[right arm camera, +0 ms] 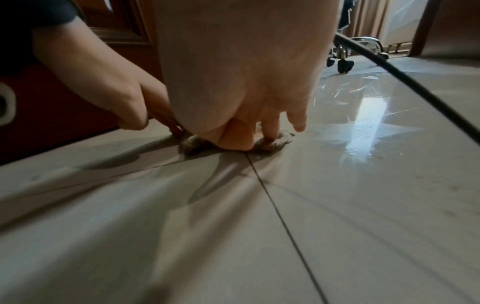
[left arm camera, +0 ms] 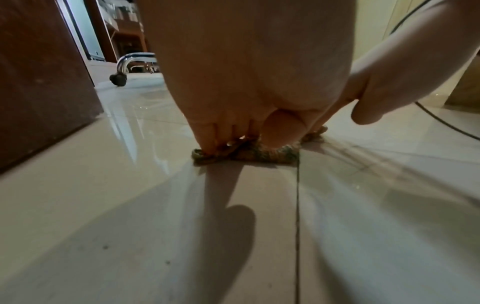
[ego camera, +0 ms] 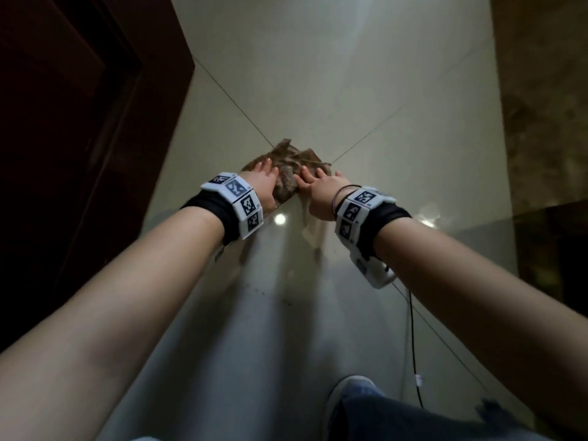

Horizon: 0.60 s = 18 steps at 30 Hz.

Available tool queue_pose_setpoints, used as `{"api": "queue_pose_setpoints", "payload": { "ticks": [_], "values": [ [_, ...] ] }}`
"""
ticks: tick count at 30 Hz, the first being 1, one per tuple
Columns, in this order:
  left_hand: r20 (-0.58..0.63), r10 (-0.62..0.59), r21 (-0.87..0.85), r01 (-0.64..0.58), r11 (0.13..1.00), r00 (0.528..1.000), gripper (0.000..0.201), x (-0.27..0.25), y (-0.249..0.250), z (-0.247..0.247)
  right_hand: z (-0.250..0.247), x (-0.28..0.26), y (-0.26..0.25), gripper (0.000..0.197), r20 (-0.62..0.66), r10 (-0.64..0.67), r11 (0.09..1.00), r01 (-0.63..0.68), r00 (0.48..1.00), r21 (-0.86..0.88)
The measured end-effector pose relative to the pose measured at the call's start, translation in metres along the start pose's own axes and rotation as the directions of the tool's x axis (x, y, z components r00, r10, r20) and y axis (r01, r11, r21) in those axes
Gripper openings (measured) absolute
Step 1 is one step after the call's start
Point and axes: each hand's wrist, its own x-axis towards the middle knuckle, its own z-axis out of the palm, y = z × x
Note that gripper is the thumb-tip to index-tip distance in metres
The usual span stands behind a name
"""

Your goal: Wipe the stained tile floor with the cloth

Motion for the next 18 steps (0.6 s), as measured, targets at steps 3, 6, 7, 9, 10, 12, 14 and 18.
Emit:
{"api": "queue_pose_setpoints", "payload": {
  "ticks": [3, 6, 7, 9, 10, 12, 14, 18],
  "values": [
    [-0.038, 0.029, 0.005, -0.029, 1.0, 0.999, 0.07, -0.003, -0.007, -0.002, 0.002, 0.0, 0.001, 0.066, -0.021, -0.014, 0.999, 0.013, 1.0, -0.032],
    [-0.044, 0.042, 0.03, -0.041, 0.999, 0.998, 0.069, -0.014, -0.009, 0.005, 0.011, -0.002, 0.003, 0.066, -0.032, -0.017, 0.999, 0.016, 0.999, -0.037],
    [-0.045, 0.047, 0.034, -0.045, 0.998, 0.998, 0.07, -0.015, -0.01, 0.01, 0.013, -0.004, 0.001, 0.067, -0.039, -0.022, 0.999, 0.021, 0.999, -0.045],
    [-0.043, 0.057, 0.03, -0.056, 0.998, 0.997, 0.072, -0.017, -0.013, 0.022, 0.018, -0.01, -0.003, 0.07, -0.044, -0.028, 0.999, 0.026, 0.999, -0.036],
    [-0.047, 0.059, 0.03, -0.057, 0.998, 0.997, 0.072, -0.019, -0.014, 0.027, 0.021, -0.014, -0.006, 0.071, -0.042, -0.02, 1.0, 0.02, 0.999, -0.014],
    [-0.05, 0.063, 0.027, -0.062, 0.998, 0.997, 0.073, -0.023, -0.01, 0.035, 0.029, -0.023, -0.01, 0.073, -0.044, -0.007, 1.0, 0.007, 0.999, 0.0],
    [-0.049, 0.068, 0.022, -0.067, 0.998, 0.996, 0.073, -0.028, -0.006, 0.04, 0.04, -0.034, -0.017, 0.075, -0.047, -0.008, 0.998, 0.005, 0.999, -0.067],
    [-0.033, 0.089, 0.04, -0.088, 0.995, 0.995, 0.071, -0.046, 0.003, 0.05, 0.053, -0.056, -0.024, 0.073, 0.004, 0.001, 0.991, 0.0, 1.0, -0.133]
  ]
}}
